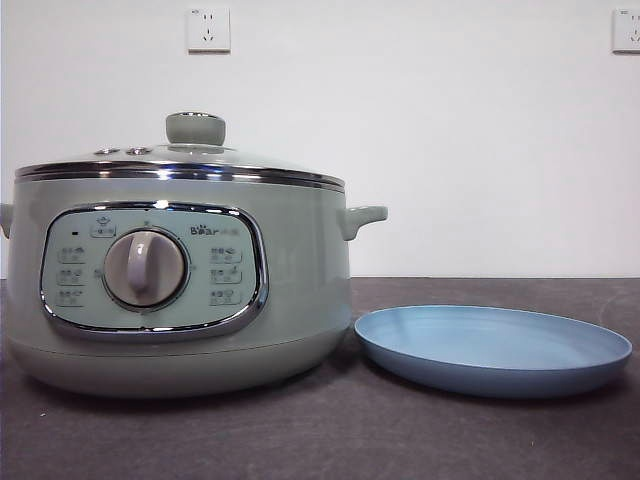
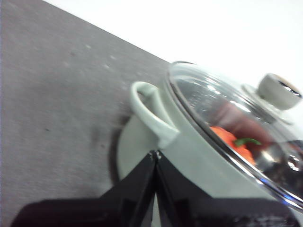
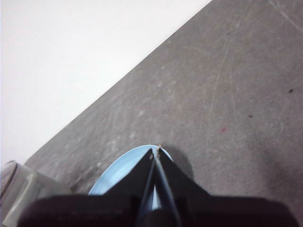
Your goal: Take the pumpkin out from the steamer,put the pumpkin in the blue plate,close the lid
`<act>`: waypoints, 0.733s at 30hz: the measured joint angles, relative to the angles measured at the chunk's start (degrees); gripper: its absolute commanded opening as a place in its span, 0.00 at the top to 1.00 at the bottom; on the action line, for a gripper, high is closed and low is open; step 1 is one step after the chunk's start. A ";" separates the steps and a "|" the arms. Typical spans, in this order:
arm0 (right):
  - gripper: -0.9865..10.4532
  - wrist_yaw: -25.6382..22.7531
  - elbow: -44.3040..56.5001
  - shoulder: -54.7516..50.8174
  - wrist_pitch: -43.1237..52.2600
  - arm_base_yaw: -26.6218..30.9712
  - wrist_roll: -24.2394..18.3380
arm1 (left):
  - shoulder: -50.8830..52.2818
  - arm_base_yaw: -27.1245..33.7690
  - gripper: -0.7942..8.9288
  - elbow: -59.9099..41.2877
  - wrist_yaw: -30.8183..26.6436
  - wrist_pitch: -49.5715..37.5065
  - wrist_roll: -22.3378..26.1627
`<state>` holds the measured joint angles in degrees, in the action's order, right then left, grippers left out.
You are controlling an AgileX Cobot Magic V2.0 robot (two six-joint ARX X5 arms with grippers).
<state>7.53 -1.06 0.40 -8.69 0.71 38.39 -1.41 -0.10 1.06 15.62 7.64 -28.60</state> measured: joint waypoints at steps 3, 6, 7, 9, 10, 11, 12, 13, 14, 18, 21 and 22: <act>0.93 2.03 0.00 0.00 -0.04 0.00 0.90 | 0.00 0.00 0.93 0.02 0.66 0.26 -1.68; 0.93 2.99 -1.29 0.66 -1.68 0.00 1.27 | -0.04 0.00 0.93 1.31 0.20 2.21 -2.56; 0.93 2.99 -2.19 1.09 -1.97 0.00 1.29 | -0.09 0.00 0.93 2.40 -0.28 3.06 -2.78; 0.93 2.99 -4.22 2.08 -1.92 0.00 1.29 | -0.17 0.00 0.93 4.85 -1.29 3.87 -2.80; 0.93 2.99 -5.46 2.67 -1.86 0.00 1.20 | -0.17 0.00 0.93 6.29 -1.84 4.35 -2.80; 0.93 2.99 -6.75 3.39 -1.77 0.00 0.92 | -0.28 0.00 0.93 7.69 -2.36 4.85 -2.78; 0.93 2.99 -7.89 4.04 -1.73 0.00 0.57 | -0.63 0.00 0.93 8.76 -2.82 5.11 -2.69; 0.93 2.99 -9.27 4.98 -1.70 0.00 -0.02 | -1.27 0.00 0.93 10.01 -3.13 5.51 -2.45; 0.93 2.99 -10.69 6.05 -1.73 0.00 -0.72 | -2.14 0.00 0.93 11.26 -3.28 6.16 -2.10; 0.93 2.99 -16.44 11.02 -1.79 0.00 -3.72 | -7.67 0.00 0.93 15.98 -3.26 7.04 -0.17; 0.93 3.69 -21.59 15.78 -1.77 0.00 -5.62 | -13.40 0.00 0.93 20.26 -2.36 7.32 2.12; 0.93 4.68 -23.45 17.53 -1.77 0.00 -6.34 | -15.63 0.00 0.93 21.88 -1.31 7.32 3.13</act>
<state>12.21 -24.51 17.93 -10.46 0.71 32.05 -17.04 -0.10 22.94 14.31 14.96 -25.47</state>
